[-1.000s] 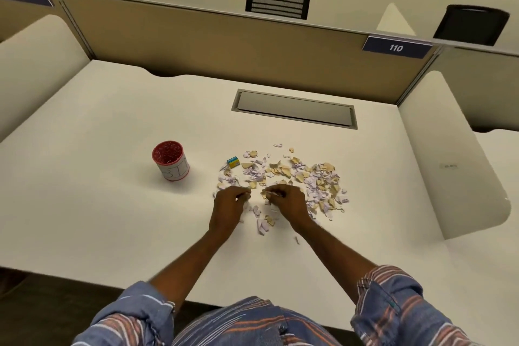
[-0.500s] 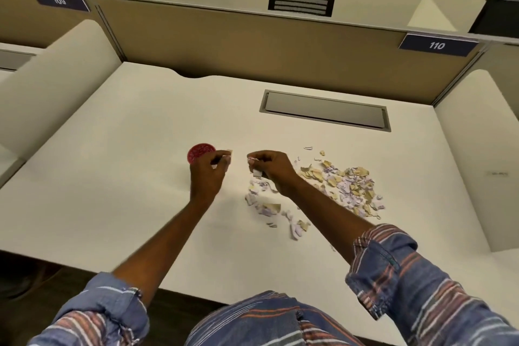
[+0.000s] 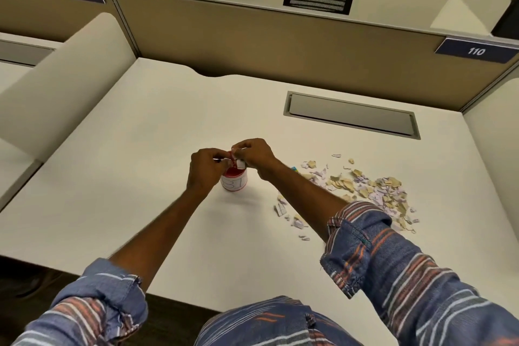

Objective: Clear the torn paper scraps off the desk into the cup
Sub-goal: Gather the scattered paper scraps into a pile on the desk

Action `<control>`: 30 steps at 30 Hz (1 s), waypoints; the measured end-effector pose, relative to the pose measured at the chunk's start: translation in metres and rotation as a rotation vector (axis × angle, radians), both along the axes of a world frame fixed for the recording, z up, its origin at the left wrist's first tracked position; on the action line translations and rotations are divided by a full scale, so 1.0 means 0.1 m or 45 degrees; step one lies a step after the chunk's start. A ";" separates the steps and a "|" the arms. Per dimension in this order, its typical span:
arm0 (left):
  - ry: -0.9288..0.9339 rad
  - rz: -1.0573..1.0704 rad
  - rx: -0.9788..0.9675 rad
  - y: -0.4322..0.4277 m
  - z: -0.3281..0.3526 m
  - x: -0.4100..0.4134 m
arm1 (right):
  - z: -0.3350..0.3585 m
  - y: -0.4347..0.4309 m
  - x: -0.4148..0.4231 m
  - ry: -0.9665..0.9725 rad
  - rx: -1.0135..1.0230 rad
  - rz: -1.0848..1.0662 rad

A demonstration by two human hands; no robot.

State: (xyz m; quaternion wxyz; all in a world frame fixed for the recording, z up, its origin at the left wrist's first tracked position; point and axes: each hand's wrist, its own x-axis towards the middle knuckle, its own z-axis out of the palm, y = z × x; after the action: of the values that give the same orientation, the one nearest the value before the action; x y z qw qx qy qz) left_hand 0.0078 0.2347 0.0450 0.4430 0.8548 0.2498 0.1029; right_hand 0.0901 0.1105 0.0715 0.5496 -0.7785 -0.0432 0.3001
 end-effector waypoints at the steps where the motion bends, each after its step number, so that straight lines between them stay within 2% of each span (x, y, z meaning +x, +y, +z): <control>1: 0.011 0.000 -0.010 0.03 -0.01 0.02 | 0.00 0.03 0.01 -0.001 -0.027 -0.011; 5: 0.040 -0.001 -0.040 0.12 -0.01 0.09 | -0.02 0.13 0.03 0.058 -0.062 -0.034; 11: 0.027 -0.052 -0.020 0.19 0.01 0.13 | -0.05 0.16 0.06 0.011 -0.164 -0.013; 16: 0.039 -0.102 0.007 0.21 -0.01 0.12 | -0.03 0.10 0.01 -0.186 -0.191 -0.021; 20: -0.038 -0.093 -0.010 0.16 0.03 0.09 | -0.05 -0.04 -0.01 -0.417 -0.223 -0.008; 25: -0.167 -0.263 -0.053 -0.11 0.03 -0.02 | -0.28 -0.64 -0.08 -0.587 -0.522 0.119; 27: -0.209 -0.375 0.004 -0.29 -0.03 -0.05 | -0.43 -0.99 -0.16 -0.669 -0.691 0.220; 30: -0.168 -0.532 0.003 -0.59 -0.18 -0.12 | -0.61 -1.54 -0.28 -0.732 -0.831 0.246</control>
State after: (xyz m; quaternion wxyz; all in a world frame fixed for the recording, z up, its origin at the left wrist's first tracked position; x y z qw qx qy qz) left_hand -0.0045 0.1754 0.0271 0.4690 0.8800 0.0374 0.0650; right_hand 0.0621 -0.0430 0.0107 0.2101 -0.9554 -0.1697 0.1193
